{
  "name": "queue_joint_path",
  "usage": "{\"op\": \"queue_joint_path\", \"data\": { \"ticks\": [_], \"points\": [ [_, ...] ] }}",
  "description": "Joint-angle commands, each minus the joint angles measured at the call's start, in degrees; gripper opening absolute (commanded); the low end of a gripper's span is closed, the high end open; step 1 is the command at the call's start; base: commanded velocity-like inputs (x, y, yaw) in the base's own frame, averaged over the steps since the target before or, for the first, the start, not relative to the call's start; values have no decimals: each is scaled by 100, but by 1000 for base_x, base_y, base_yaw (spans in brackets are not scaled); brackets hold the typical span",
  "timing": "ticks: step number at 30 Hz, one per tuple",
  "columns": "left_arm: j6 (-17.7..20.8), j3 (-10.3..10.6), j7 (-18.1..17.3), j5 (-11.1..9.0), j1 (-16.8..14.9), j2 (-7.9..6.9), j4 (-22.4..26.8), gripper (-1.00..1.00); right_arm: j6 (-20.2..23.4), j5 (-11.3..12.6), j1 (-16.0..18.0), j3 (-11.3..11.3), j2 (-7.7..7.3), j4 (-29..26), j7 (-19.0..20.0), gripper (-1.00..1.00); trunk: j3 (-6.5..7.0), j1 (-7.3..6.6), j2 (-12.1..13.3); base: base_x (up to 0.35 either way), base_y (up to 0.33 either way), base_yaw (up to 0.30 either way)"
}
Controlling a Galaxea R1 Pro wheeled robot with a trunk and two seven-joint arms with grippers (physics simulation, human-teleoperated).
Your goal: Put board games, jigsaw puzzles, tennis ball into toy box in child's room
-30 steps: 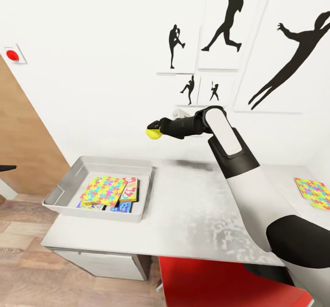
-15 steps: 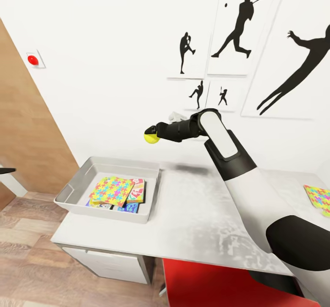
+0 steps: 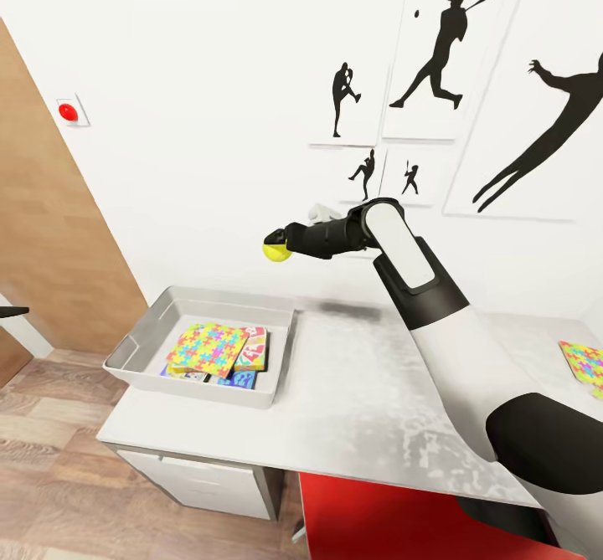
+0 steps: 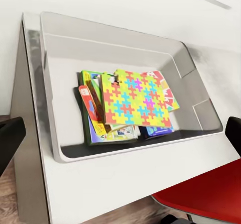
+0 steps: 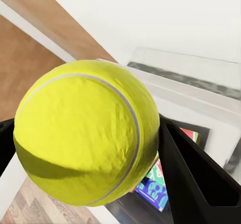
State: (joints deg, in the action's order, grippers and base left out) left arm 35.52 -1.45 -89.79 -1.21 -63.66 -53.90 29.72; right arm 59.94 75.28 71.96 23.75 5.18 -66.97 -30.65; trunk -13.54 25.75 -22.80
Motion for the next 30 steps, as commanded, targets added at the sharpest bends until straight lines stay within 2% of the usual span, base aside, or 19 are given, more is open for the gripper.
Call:
{"op": "queue_joint_path", "data": {
  "ticks": [1,16,30],
  "points": [
    [61,5,-21,-2,-7,0,-2,100,6,67,8,4,1,-5,-72,-100,-12,3,-12,0,0,0],
    [19,5,-21,-10,-8,-6,-58,100,6,66,2,8,1,-15,-81,-100,-4,3,-12,-28,25,4],
    [-62,5,-21,-9,-7,-6,-152,100,6,66,2,16,1,-10,-81,-100,111,3,-12,-1,143,137]
  ]
}}
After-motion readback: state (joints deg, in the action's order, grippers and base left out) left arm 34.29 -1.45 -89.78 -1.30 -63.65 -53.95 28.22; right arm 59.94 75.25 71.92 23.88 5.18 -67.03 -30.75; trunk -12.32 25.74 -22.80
